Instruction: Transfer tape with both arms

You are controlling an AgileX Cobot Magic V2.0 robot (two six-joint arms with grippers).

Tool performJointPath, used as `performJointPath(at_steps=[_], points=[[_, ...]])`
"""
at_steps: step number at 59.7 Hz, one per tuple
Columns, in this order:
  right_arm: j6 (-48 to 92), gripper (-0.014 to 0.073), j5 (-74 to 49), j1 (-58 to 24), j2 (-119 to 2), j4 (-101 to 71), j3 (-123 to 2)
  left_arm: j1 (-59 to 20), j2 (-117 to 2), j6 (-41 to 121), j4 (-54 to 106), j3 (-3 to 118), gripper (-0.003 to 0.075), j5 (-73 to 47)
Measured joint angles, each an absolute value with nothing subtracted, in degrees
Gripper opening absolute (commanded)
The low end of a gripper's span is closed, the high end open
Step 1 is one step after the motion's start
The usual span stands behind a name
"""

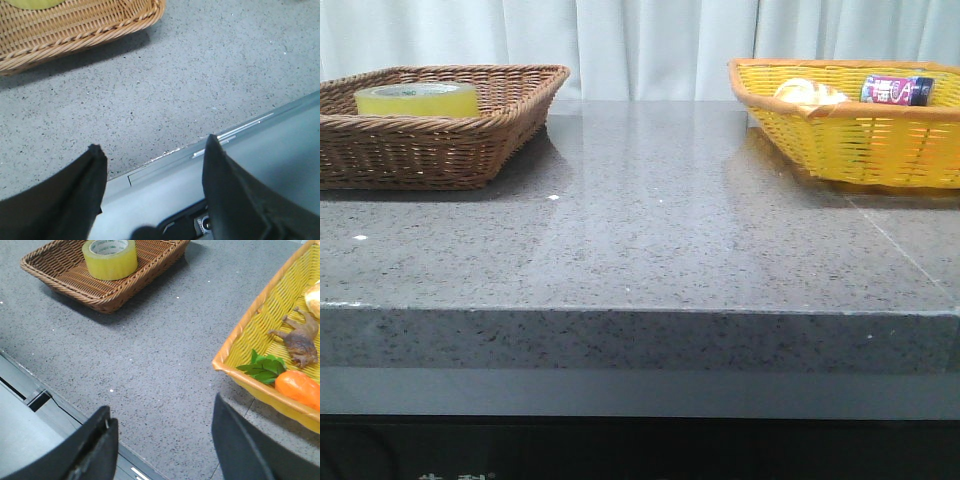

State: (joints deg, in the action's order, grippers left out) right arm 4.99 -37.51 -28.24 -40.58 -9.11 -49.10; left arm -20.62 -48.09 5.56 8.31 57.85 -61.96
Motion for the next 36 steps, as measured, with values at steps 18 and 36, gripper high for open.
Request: performJointPath(at_steps=[18,36], points=[[5.0,0.0444,-37.5,-28.2,-40.6,-9.3,-49.1,-20.6,-43.5,5.6,8.3,53.0,0.0420,-54.1],[5.0,0.0408,-37.5,-28.2,-40.6,-9.3,-49.1,-20.6,-43.5,5.6,8.3,52.9,0.0398,-50.5]])
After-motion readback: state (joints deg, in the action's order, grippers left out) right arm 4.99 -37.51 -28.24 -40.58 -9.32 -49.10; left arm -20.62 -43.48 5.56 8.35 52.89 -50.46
